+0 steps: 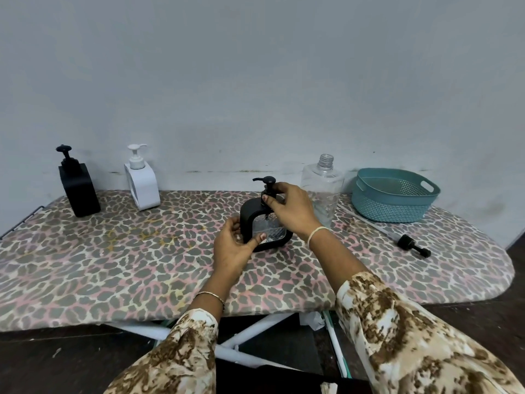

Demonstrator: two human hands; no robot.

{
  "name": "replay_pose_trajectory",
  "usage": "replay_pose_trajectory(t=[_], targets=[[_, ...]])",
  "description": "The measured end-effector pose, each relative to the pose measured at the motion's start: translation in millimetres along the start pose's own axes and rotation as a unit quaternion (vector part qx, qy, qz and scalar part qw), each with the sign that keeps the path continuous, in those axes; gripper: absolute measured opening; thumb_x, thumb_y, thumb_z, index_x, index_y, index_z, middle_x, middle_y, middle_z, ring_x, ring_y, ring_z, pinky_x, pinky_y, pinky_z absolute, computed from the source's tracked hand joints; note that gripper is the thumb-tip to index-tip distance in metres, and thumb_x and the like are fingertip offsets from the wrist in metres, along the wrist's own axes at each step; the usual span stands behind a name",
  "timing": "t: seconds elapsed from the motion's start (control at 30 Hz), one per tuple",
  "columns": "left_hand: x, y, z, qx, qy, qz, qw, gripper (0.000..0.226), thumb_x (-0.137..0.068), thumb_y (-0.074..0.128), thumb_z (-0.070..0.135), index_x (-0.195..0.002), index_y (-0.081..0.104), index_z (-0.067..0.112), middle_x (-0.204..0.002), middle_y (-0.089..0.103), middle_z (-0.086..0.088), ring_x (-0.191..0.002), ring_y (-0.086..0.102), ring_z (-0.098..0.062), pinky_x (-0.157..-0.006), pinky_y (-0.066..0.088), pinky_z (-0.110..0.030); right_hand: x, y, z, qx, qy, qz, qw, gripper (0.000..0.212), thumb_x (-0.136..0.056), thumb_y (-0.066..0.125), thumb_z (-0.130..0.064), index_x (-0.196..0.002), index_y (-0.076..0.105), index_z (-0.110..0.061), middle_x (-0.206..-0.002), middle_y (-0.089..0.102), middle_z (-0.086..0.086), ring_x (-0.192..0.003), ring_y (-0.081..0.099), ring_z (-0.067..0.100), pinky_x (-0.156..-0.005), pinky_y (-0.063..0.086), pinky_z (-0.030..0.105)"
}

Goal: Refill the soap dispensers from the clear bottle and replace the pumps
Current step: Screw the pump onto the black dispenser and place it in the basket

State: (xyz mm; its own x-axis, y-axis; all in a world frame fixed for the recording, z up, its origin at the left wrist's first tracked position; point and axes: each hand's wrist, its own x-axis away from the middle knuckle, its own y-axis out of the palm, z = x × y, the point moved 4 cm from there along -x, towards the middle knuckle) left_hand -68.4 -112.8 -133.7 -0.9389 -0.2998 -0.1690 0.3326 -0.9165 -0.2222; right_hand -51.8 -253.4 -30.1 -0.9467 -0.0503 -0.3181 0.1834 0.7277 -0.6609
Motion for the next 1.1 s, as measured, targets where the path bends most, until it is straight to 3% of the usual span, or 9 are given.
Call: replay_pose_trajectory(t=[0.13,0.27,0.43,0.6,0.87,0.97,1.03,1.1], targets=[[0,0,0,-0.008,-0.001,0.009,1.0,0.066,-0.065,0.088,0.019,-0.121,0.054,0.014,-0.111,0.063,0.001,-0.103,0.06,-0.014,-0.09,0.049,-0.024,-1,1,0,0.045,-0.014,-0.004,0.999,0.025,-0.091,0.063,-0.026,-0.114,0.066,-0.016,-0.109,0.069,0.004,-0.099,0.064,0.023,-0.078,0.047,0.029],[0,0,1,-0.026,0.001,0.016,1.0,0.063,-0.063,0.09,0.022,-0.115,0.054,0.018,-0.106,0.063,0.003,-0.097,0.061,-0.012,-0.086,0.048,-0.021,-3,4,-4,0.126,-0.011,-0.006,0.992,0.03,-0.091,0.06,-0.034,-0.116,0.06,-0.017,-0.113,0.063,0.003,-0.102,0.061,0.024,-0.075,0.049,0.032],[2,0,5,-0.046,0.014,0.023,0.999,0.062,-0.061,0.091,0.027,-0.108,0.051,0.022,-0.099,0.062,0.006,-0.09,0.06,-0.01,-0.078,0.047,-0.018,-1,4,-9,0.17,0.01,0.024,0.985,0.034,-0.092,0.057,-0.035,-0.119,0.056,-0.014,-0.118,0.059,0.006,-0.106,0.06,0.027,-0.07,0.038,0.028],[4,0,5,-0.09,0.037,0.039,0.995,0.065,-0.056,0.09,0.041,-0.103,0.049,0.024,-0.097,0.062,0.004,-0.088,0.061,-0.014,-0.079,0.054,-0.03,4,8,-14,0.173,0.041,0.058,0.982,0.033,-0.092,0.058,-0.033,-0.114,0.056,-0.01,-0.117,0.057,0.008,-0.105,0.059,0.027,-0.077,0.044,0.034],[8,-2,10,-0.13,0.036,0.038,0.99,0.065,-0.055,0.087,0.047,-0.099,0.045,0.025,-0.091,0.059,0.007,-0.082,0.06,-0.013,-0.07,0.052,-0.031,7,10,-17,0.16,0.04,0.055,0.985,0.033,-0.093,0.057,-0.034,-0.117,0.054,-0.011,-0.118,0.055,0.007,-0.105,0.059,0.027,-0.079,0.046,0.036],[9,-1,10,-0.122,0.031,0.018,0.992,0.067,-0.055,0.084,0.05,-0.106,0.05,0.023,-0.099,0.063,0.005,-0.089,0.061,-0.014,-0.077,0.053,-0.034,10,8,-13,0.129,0.041,0.048,0.99,0.036,-0.093,0.055,-0.037,-0.12,0.053,-0.014,-0.119,0.054,0.006,-0.107,0.057,0.026,-0.079,0.045,0.036],[9,0,12,-0.127,0.018,-0.011,0.992,0.069,-0.056,0.081,0.051,-0.112,0.052,0.023,-0.105,0.062,0.005,-0.096,0.061,-0.017,-0.084,0.053,-0.037,15,11,-8,0.098,0.058,0.057,0.992,0.042,-0.091,0.056,-0.044,-0.122,0.051,-0.016,-0.121,0.051,0.006,-0.11,0.055,0.027,-0.081,0.045,0.037],[10,1,13,-0.112,-0.006,-0.053,0.992,0.069,-0.053,0.081,0.051,-0.111,0.053,0.027,-0.106,0.062,0.007,-0.098,0.061,-0.017,-0.088,0.052,-0.038,23,17,0,0.08,0.091,0.072,0.99,0.062,-0.082,0.062,-0.055,-0.129,0.046,-0.017,-0.128,0.045,0.007,-0.116,0.051,0.028,-0.088,0.044,0.039]])
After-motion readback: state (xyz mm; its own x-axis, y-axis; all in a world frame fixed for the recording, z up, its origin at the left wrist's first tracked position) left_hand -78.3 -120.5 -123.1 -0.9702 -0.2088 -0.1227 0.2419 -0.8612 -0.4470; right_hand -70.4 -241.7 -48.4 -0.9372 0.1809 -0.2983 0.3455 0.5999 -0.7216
